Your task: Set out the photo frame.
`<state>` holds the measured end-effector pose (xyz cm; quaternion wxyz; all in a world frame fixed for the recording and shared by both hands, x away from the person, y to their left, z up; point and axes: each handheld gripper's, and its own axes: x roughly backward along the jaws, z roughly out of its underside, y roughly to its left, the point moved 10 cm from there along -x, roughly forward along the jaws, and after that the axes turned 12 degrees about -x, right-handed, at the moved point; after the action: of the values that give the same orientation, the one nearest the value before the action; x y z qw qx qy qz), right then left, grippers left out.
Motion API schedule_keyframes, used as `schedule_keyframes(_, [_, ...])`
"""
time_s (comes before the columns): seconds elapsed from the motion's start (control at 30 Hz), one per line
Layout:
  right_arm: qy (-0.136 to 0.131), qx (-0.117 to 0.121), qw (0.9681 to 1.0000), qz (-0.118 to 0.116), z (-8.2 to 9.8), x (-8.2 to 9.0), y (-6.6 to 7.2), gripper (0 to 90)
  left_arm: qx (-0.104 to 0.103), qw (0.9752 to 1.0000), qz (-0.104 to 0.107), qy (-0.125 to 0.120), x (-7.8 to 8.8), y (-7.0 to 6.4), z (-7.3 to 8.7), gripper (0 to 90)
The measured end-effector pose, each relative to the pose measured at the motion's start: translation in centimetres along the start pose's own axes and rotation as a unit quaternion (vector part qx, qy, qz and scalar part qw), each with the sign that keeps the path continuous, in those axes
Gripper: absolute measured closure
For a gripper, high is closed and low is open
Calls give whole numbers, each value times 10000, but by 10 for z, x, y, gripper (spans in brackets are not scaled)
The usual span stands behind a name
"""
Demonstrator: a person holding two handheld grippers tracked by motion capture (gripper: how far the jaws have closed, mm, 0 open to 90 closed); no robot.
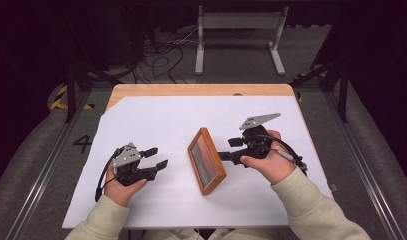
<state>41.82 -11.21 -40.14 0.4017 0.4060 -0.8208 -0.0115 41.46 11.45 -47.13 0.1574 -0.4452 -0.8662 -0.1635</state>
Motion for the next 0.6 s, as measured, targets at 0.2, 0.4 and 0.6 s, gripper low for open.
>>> schedule_keyframes(0.2, [269,-173,9994,115,-4,-18,-2,309,-27,10000,-40,-15,1,1,0,409])
schedule_keyframes(0.4, [573,-187,9980,205,-3,-40,-4,289,-26,10000,-48,10,2,1,1,408])
schedule_keyframes(0.6, [840,-253,9958,280,1,-62,-6,300,-26,10000,-63,-3,3,2,1,407])
